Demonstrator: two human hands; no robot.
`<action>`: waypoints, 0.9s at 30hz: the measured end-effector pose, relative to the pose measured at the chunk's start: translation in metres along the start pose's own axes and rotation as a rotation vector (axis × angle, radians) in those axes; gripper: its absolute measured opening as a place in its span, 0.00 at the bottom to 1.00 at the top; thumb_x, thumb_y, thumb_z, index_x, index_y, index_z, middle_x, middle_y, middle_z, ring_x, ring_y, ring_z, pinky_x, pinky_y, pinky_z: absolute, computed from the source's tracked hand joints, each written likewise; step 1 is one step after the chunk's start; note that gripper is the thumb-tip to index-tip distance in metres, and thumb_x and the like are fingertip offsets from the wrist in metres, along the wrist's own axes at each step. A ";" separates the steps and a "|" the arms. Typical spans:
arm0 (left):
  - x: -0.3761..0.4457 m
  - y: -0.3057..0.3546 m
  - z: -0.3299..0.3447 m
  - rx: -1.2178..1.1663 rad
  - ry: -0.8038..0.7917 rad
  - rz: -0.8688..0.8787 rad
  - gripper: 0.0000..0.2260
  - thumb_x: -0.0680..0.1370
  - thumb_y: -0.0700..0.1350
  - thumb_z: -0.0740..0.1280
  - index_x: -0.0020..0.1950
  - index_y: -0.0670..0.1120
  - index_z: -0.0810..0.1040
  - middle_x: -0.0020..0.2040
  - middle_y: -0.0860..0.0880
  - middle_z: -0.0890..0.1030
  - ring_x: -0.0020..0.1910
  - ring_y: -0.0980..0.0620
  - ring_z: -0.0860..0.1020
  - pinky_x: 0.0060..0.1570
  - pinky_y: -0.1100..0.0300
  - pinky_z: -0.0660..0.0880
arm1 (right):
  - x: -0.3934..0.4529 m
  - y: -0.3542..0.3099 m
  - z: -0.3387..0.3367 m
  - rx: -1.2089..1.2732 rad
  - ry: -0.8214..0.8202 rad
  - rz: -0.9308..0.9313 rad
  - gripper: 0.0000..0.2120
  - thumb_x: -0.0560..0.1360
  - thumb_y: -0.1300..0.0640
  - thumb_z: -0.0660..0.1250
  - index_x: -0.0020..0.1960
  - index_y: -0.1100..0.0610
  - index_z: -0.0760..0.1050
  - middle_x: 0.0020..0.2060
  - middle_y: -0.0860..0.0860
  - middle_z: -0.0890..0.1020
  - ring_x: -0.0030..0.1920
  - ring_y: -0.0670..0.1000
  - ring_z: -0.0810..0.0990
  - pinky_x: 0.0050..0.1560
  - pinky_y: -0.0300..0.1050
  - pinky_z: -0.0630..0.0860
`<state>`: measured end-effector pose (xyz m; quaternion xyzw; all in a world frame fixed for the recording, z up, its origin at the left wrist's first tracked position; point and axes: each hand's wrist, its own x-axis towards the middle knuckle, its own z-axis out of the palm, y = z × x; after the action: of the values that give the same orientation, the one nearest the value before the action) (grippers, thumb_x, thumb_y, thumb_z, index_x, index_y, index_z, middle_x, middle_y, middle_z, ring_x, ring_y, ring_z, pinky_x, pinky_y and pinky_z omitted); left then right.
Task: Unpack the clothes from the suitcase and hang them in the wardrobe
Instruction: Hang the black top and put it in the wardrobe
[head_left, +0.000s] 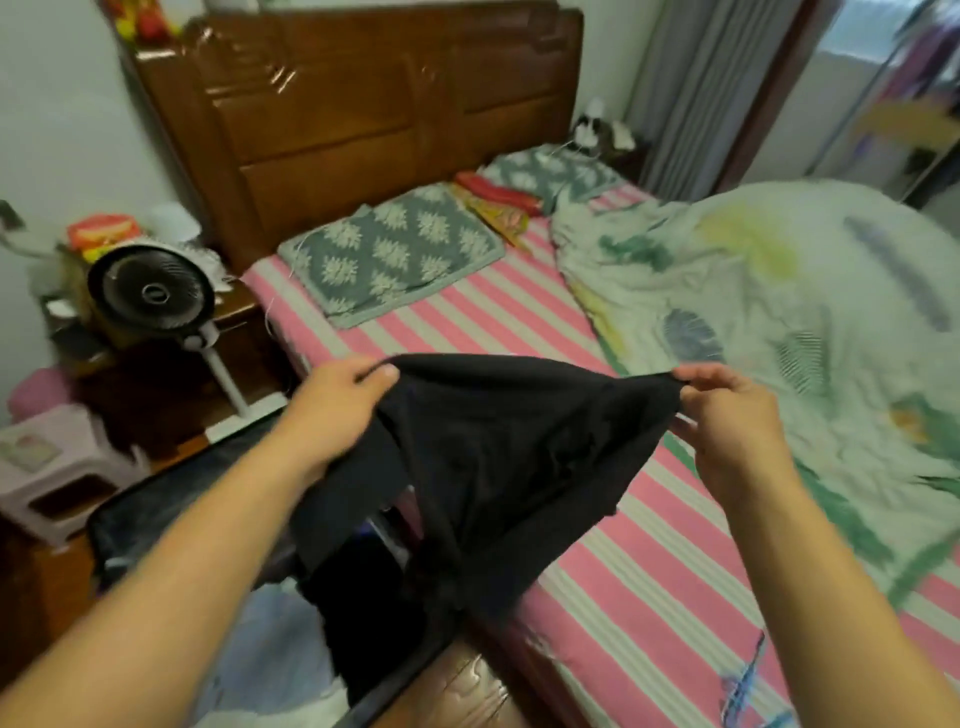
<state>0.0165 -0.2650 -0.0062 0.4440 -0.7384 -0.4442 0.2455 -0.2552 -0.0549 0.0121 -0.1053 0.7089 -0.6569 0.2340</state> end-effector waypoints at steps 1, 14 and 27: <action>0.008 0.017 0.004 -0.051 -0.010 -0.045 0.08 0.82 0.46 0.67 0.47 0.45 0.84 0.42 0.50 0.85 0.44 0.51 0.80 0.47 0.56 0.76 | 0.014 -0.009 -0.022 -0.002 0.009 0.001 0.18 0.75 0.77 0.55 0.42 0.58 0.75 0.38 0.56 0.78 0.38 0.53 0.78 0.39 0.47 0.76; 0.081 0.052 0.125 0.376 0.040 -0.217 0.09 0.78 0.46 0.71 0.48 0.40 0.84 0.48 0.42 0.83 0.48 0.45 0.80 0.48 0.54 0.72 | 0.108 0.032 -0.222 -0.162 0.289 0.065 0.21 0.70 0.75 0.54 0.38 0.54 0.79 0.35 0.54 0.80 0.38 0.55 0.78 0.37 0.42 0.75; 0.211 0.087 0.263 0.052 0.199 0.161 0.05 0.82 0.46 0.59 0.51 0.48 0.74 0.48 0.47 0.76 0.46 0.52 0.72 0.45 0.60 0.67 | 0.219 0.049 -0.234 0.003 0.385 -0.089 0.23 0.69 0.76 0.55 0.43 0.53 0.80 0.38 0.48 0.81 0.36 0.43 0.78 0.37 0.34 0.73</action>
<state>-0.3229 -0.3161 -0.0647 0.4315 -0.7548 -0.3575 0.3410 -0.5481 0.0571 -0.0717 -0.0086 0.7344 -0.6756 0.0650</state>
